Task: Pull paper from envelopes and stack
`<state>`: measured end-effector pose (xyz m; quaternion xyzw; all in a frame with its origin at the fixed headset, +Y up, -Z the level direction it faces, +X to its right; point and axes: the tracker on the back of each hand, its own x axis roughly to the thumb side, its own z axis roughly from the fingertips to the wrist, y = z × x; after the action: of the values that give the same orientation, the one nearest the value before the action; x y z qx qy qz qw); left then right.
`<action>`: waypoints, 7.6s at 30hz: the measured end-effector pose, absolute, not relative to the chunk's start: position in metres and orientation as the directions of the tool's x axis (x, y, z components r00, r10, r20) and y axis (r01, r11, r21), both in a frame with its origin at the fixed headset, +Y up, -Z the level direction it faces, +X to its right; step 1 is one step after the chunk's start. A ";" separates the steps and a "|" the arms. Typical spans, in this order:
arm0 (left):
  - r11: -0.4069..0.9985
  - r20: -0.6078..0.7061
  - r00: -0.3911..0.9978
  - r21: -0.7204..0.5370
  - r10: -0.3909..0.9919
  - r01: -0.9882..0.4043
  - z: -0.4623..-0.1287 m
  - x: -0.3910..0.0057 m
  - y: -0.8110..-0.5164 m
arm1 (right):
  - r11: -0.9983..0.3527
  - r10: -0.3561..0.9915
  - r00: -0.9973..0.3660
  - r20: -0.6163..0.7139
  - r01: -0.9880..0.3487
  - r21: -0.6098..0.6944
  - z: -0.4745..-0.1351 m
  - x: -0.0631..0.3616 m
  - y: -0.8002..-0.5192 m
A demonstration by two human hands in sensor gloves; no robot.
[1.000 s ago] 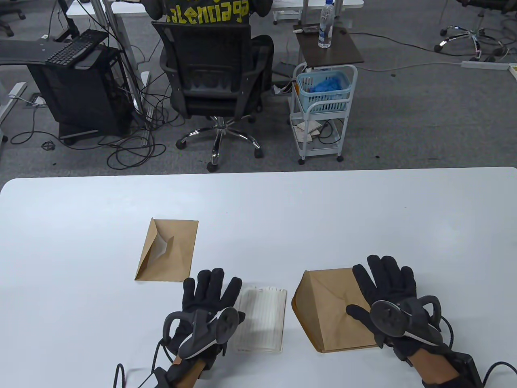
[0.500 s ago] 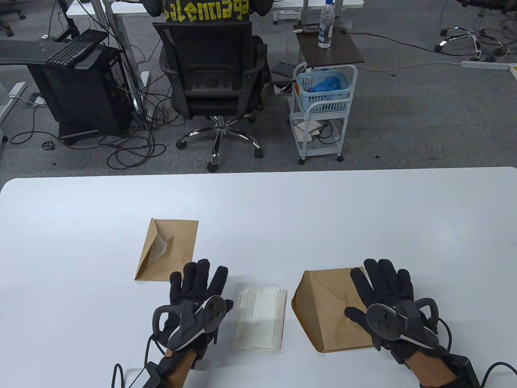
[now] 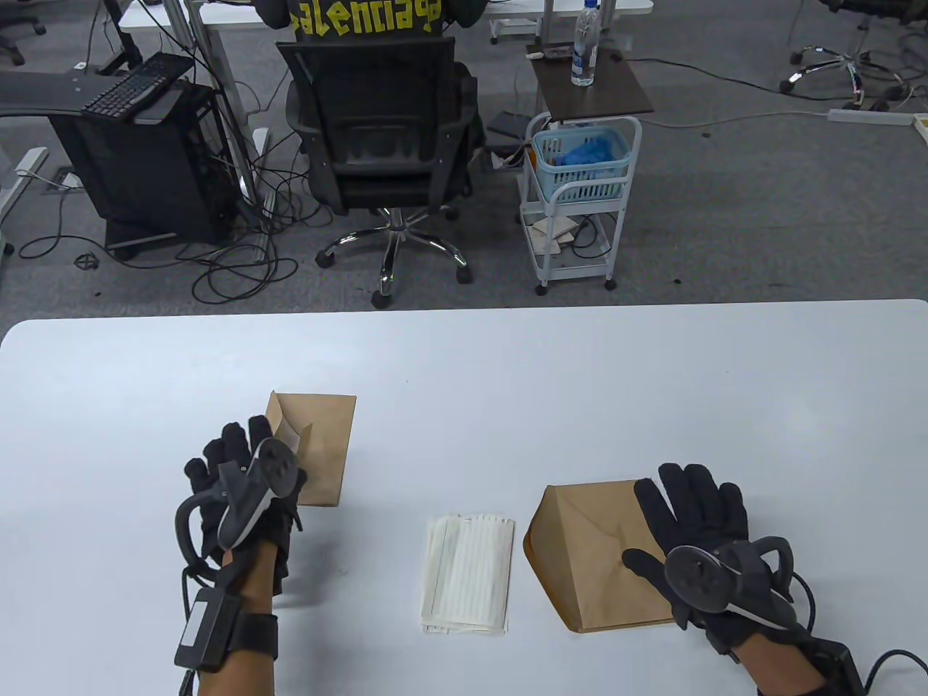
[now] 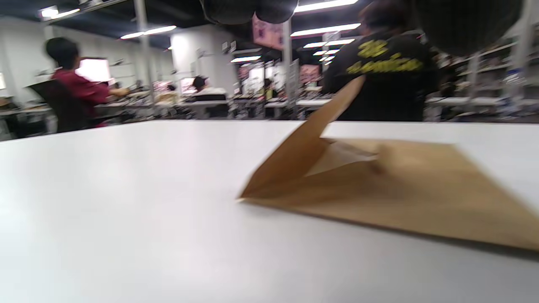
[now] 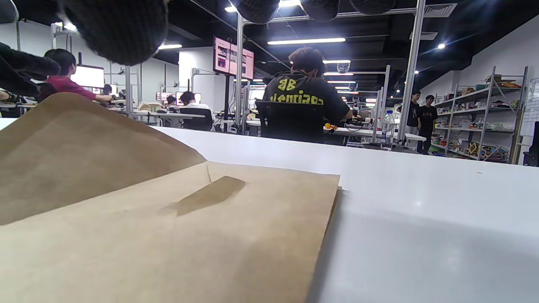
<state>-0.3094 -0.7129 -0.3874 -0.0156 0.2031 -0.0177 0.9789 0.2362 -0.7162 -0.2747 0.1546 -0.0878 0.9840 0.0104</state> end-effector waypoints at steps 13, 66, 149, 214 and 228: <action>0.978 -0.478 0.868 -0.203 -0.136 0.042 -0.431 -0.324 -0.742 | -0.990 -0.011 -0.953 0.302 -0.031 -0.135 -0.278 0.234 -0.724; 0.498 0.043 0.496 -0.061 0.867 -0.865 -0.341 -0.201 -0.703 | -0.978 0.188 -0.927 0.323 -0.205 -0.021 -0.278 0.228 -0.732; 0.590 0.244 0.539 -0.258 0.806 -0.765 -0.288 -0.105 -0.725 | -0.227 0.968 -0.141 0.209 -0.848 0.479 -0.274 0.210 -0.733; 0.992 0.301 0.952 0.123 -0.060 0.023 -0.304 -0.142 -0.706 | -0.116 0.983 -0.092 0.158 -0.982 0.152 -0.290 0.297 -0.720; 0.969 0.221 0.953 0.183 -0.206 0.167 -0.300 -0.161 -0.730 | -0.102 0.992 -0.083 0.099 -0.974 0.202 -0.292 0.294 -0.724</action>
<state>-0.1607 -0.7302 -0.3004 0.0813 -0.1201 -0.0948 0.9849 0.2943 -0.7235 -0.2917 0.1053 0.0417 0.7347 0.6688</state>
